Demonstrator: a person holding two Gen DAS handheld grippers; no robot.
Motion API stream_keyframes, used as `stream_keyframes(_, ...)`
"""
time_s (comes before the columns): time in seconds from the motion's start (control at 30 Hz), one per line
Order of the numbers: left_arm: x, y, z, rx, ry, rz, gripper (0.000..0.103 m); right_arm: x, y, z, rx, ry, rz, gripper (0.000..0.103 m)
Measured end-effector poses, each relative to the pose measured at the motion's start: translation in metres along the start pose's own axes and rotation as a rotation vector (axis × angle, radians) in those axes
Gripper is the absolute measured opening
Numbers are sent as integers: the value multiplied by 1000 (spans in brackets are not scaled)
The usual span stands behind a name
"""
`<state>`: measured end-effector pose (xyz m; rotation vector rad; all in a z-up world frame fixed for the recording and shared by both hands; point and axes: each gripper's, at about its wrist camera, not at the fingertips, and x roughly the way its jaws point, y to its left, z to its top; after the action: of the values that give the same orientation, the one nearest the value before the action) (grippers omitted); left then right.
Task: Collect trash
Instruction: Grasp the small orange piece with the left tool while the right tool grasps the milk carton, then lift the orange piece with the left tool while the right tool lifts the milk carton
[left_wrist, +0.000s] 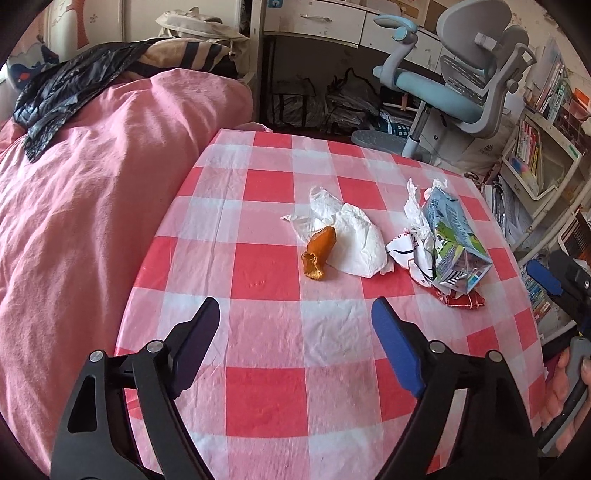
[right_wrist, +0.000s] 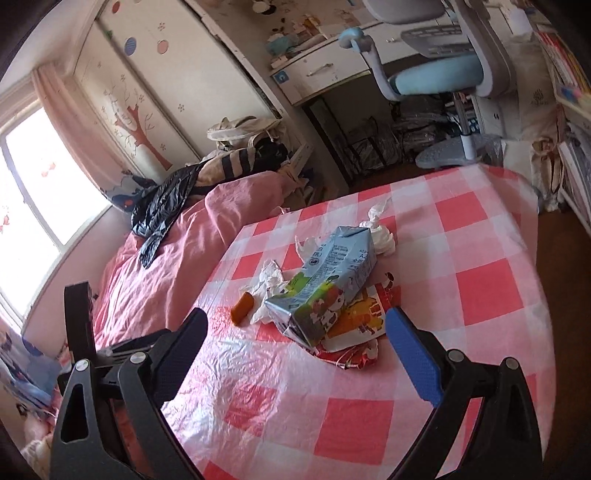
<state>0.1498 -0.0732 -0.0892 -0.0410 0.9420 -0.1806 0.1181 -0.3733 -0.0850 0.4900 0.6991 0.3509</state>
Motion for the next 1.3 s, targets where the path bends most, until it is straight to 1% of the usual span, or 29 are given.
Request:
stream_keyframes(0.07, 9, -3, 5, 11, 6, 0, 78, 11, -3, 8, 13, 2, 7, 93)
stream_keyframes(0.23, 33, -7, 18, 31, 22, 7, 73, 40, -12, 20, 37, 27, 13, 85)
stream_keyframes(0.3, 43, -9, 24, 42, 25, 10, 72, 56, -21, 22, 53, 60, 0, 78)
stream_keyframes(0.33, 48, -11, 27, 47, 28, 10, 72, 63, -25, 22, 59, 81, -2, 77)
stream_keyframes(0.43, 61, -16, 33, 67, 36, 12, 72, 81, -31, 19, 54, 145, -4, 68)
stream_keyframes(0.5, 71, -20, 34, 81, 49, 24, 71, 86, -30, 16, 37, 178, 20, 55)
stream_keyframes(0.57, 82, -20, 33, 83, 79, 19, 56, 85, -25, 17, 8, 188, 53, 47)
stream_keyframes(0.6, 83, -19, 32, 81, 74, 27, 46, 83, -23, 18, -5, 188, 62, 40)
stream_keyframes(0.63, 82, -18, 31, 80, 77, 22, 31, 80, -19, 18, -17, 190, 81, 39)
stream_keyframes(0.67, 80, -16, 31, 75, 84, 15, 23, 79, -17, 18, -25, 191, 87, 37)
stream_keyframes(0.7, 78, -13, 30, 64, 95, -4, 20, 77, -14, 18, -36, 192, 92, 36)
stream_keyframes(0.73, 74, -10, 28, 51, 100, -20, 19, 75, -11, 17, -50, 195, 96, 35)
stream_keyframes(0.8, 66, -4, 22, 47, 103, -17, 18, 70, -1, 13, -79, 197, 99, 32)
stream_keyframes(0.87, 55, 4, 14, 30, 110, -32, 18, 58, 11, 9, -116, 191, 106, 30)
stream_keyframes(0.97, 33, 15, 1, 4, 117, -53, 18, 40, 28, 5, -166, 179, 118, 30)
stream_keyframes(1.03, 21, 21, -9, -6, 131, -65, 18, 28, 37, -2, -203, 187, 116, 30)
stream_keyframes(1.13, 6, 28, -27, -25, 165, -70, 18, 18, 48, -22, -261, 254, 93, 30)
stream_keyframes(1.2, -1, 29, -38, -34, 184, -74, 18, 15, 53, -41, -326, 314, 39, 30)
stream_keyframes(1.3, -11, 21, -52, -13, 202, -71, 18, 15, 55, -61, -382, 375, -19, 30)
